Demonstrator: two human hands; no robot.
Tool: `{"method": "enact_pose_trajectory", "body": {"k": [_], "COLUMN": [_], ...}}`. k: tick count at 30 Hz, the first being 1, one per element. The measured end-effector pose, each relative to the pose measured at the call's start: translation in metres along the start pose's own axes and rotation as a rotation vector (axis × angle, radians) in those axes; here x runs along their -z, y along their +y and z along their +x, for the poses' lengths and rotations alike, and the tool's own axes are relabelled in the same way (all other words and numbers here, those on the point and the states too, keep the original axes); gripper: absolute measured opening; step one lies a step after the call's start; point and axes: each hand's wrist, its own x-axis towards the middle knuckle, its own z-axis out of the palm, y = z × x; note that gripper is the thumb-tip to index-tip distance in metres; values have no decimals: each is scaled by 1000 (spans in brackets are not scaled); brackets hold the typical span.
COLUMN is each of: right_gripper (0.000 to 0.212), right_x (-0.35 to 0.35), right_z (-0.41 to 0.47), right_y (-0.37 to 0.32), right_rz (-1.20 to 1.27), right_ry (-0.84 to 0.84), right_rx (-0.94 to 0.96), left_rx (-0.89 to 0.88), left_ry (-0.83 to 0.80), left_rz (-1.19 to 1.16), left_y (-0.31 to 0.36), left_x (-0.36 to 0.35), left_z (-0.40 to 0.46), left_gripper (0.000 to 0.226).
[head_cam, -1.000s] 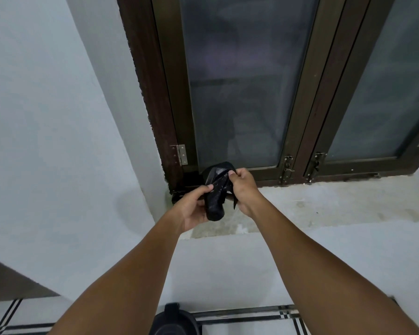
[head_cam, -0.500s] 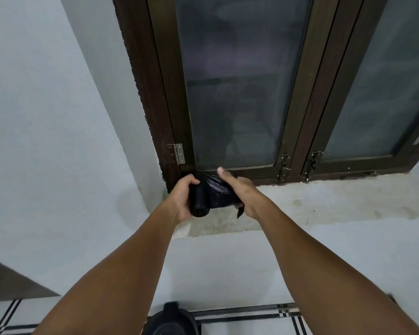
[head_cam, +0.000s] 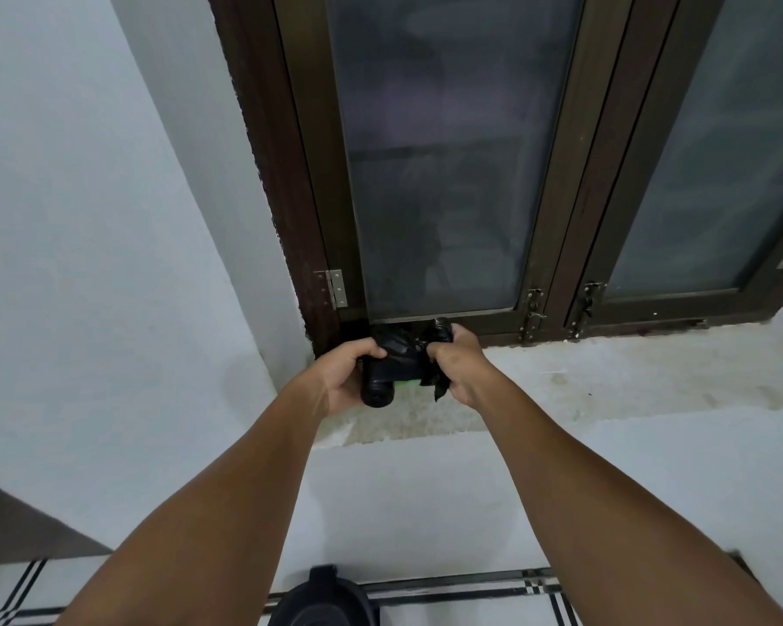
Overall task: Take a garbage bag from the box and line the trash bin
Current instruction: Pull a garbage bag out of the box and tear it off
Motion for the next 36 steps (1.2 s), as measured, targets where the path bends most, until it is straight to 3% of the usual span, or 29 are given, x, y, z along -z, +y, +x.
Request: {"method": "enact_pose_trajectory", "body": {"k": [4,5,9,11,15,18,22,27,29,32,36], "right_gripper": [22,20,48,41,14,22,26,28,16,34,30], "right_x": [-1,-1,1,1,-2,-2,-5,-8,-7,-1,1], "right_z": [-2,-4,-2,3,11,15,16,16,16,19,22], "right_y": [-8,-10,-8,-4,3,5,-3,-13,-11,-6,-1], "right_rz": [-1,-18,-258,-300,-129,29,213,163,107,-82,-291], "right_ry": [32,-2,-198,-159,-109,-63,-63,-43,-113,-287,-303], "right_rx": [-63,-81,-6,54,92,23,-39,-37,-53,-16,25], "left_rx": [-55,-57,-43,3,61,47,12,29,38,25,27], "left_ry": [-11,1,12,-23,-70,-67,-7,-8,-34,-62,-72], "left_rz": [17,29,130,138,14,-51,88,98,102,91,46], "left_y": [4,6,9,9,11,11,9,9,9,11,12], "left_x": [-3,-2,3,5,8,9,10,12,11,11,15], "left_z": [0,0,-1,-3,-6,-3,4,14,16,14,15], "left_gripper": [56,56,43,38,38,38,37,49,52,40,43]}}
